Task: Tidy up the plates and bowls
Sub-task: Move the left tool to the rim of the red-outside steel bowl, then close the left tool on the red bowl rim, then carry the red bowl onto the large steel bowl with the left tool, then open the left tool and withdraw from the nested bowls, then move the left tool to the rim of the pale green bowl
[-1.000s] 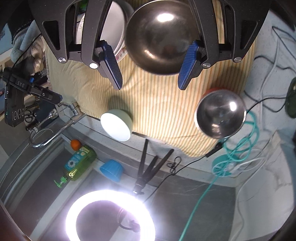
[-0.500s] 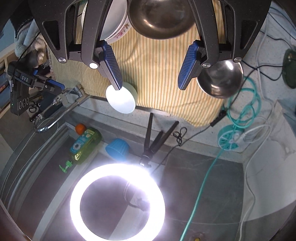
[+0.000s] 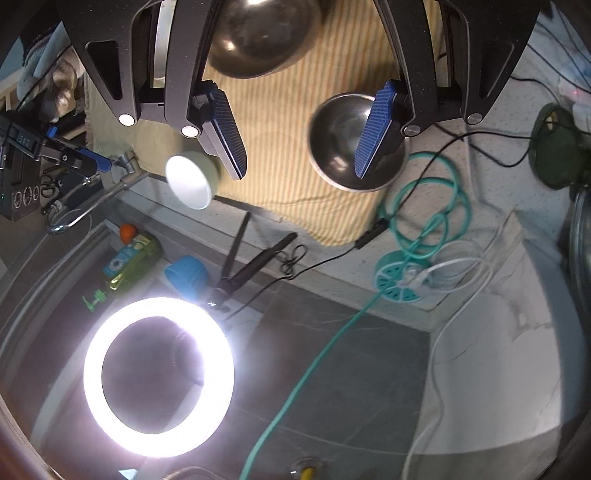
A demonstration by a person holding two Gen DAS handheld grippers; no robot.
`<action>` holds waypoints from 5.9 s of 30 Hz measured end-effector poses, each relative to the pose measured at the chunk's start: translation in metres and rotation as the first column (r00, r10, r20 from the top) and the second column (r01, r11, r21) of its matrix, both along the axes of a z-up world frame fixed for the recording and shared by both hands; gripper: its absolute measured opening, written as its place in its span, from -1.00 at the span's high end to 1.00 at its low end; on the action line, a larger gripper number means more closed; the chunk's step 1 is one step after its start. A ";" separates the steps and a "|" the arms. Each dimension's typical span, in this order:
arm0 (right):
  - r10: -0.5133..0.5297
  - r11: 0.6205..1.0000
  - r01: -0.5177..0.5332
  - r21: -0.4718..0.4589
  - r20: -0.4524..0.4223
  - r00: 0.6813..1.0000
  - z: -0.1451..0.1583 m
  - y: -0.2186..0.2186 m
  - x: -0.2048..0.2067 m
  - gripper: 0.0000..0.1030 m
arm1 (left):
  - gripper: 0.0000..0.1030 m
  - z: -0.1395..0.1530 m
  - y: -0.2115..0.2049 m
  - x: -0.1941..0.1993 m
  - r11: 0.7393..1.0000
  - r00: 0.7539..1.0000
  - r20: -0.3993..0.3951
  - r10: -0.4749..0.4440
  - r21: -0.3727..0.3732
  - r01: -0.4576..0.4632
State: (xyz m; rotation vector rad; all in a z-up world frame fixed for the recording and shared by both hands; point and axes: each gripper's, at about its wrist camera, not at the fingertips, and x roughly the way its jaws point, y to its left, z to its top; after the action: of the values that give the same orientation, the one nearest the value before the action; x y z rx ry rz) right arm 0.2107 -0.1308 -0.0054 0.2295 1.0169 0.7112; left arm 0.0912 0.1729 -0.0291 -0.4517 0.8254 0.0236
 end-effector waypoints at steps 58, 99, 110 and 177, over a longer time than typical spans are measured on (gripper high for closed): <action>0.150 0.980 -0.177 -0.093 -0.249 0.957 -0.117 0.182 0.007 0.74 | 0.57 -0.086 0.057 0.010 0.979 0.989 -0.141 -0.052 -0.202 0.022; 0.287 0.940 -0.320 -0.118 -0.232 0.929 -0.096 0.058 -0.082 0.74 | 0.57 -0.065 -0.068 -0.089 0.982 0.986 -0.156 -0.052 -0.185 0.022; 0.309 0.916 -0.348 -0.198 -0.203 0.929 -0.110 0.069 -0.088 0.74 | 0.57 -0.077 -0.073 -0.090 0.990 0.979 -0.200 -0.051 -0.137 0.024; -0.150 0.985 0.148 -0.088 -0.015 0.989 -0.050 -0.098 0.045 -0.37 | 0.05 -0.027 -0.117 0.057 0.974 0.976 -0.074 -0.207 -0.114 0.198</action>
State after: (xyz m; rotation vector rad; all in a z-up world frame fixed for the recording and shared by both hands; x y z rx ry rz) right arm 0.2560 -0.2287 -0.0553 0.2353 1.0373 0.5281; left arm 0.1485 0.0560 -0.0565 -0.4666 0.9571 -0.1919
